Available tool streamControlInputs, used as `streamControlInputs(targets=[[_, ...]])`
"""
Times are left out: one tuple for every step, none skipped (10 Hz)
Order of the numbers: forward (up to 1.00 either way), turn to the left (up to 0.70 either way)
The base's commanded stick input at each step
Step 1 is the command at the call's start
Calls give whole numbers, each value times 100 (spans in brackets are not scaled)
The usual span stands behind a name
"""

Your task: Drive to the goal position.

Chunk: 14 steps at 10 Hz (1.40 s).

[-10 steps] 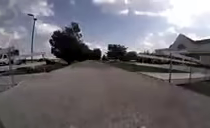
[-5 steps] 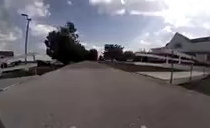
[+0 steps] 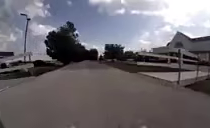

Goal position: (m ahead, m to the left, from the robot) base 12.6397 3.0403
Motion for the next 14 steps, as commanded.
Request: streamControlInputs(targets=[[70,12],[70,0],[70,0],[70,0],[70,0],[70,0],[70,0],[70,0],[70,0],[70,0],[70,0],[70,0],[70,0],[70,0]])
